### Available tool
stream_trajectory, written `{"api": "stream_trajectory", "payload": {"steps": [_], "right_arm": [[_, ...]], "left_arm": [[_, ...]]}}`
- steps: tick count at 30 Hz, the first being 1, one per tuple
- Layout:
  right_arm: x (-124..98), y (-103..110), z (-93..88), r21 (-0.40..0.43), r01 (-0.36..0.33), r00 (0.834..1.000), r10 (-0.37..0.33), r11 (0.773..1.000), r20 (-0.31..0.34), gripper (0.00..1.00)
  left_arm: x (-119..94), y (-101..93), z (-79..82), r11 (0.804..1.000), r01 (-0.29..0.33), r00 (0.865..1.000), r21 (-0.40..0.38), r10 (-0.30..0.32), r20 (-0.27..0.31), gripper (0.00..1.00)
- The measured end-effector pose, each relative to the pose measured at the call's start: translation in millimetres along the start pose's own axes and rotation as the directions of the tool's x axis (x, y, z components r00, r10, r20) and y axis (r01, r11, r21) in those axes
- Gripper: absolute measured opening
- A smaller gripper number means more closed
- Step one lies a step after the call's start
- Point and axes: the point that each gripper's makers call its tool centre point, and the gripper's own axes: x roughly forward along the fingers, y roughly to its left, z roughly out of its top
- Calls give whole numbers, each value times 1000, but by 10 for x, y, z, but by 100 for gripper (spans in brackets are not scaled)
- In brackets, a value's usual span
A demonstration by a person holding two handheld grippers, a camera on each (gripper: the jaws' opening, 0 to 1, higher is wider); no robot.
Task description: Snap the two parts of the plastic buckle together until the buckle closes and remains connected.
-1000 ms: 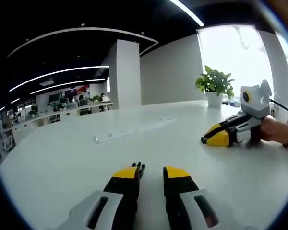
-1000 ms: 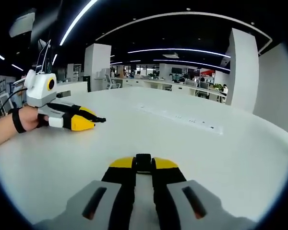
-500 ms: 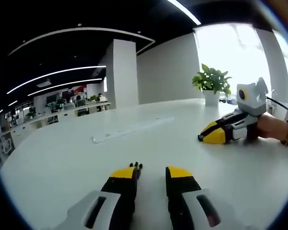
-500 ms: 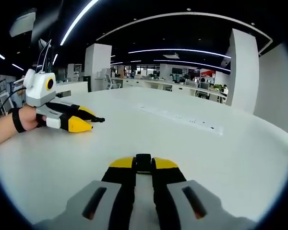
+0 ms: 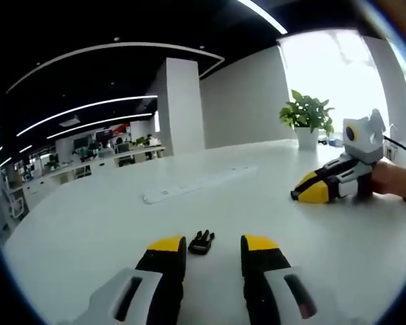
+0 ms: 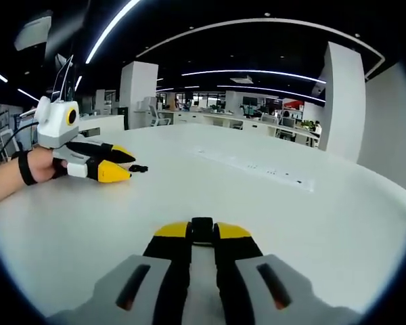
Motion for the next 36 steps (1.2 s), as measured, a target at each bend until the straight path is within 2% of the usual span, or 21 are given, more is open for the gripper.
{"api": "stream_trajectory", "payload": {"steps": [6,7,11,13,20,24,30,34,36], "right_arm": [[15,1,8,-3,-7,1000,7,1000,3,12],[18,-10,10,-3,-6,1000,6,1000,3,12],[16,-16,12,-4,-7,1000,7,1000,4,12],[18,-20,14,-5,-8,1000,8,1000,4,12],[33,-58,24,-4,-8,1000,8,1000,6,12],[25,-43,21,-4,-7,1000,7,1000,6,12],[17,-21,16,-6,-8,1000,8,1000,8,12],[8,-4,14,-7,-8,1000,8,1000,8,12],[10,-11,16,-7,-8,1000,8,1000,8,12]], "left_arm": [[91,109,24,1000,-8,1000,-17,7,-9,32],[92,84,17,999,6,1000,-48,-7,-22,32],[48,51,9,999,5,1000,-53,-6,-20,32],[45,60,3,997,3,1000,-84,-5,-23,32],[24,37,-32,997,9,1000,-83,-11,-26,31],[42,21,-32,997,22,1000,-79,-23,-21,29],[37,12,-40,997,13,1000,-80,-15,-15,21],[32,10,-48,997,6,1000,-82,-7,-16,19],[28,2,-51,997,6,1000,-82,-7,-17,15]]}}
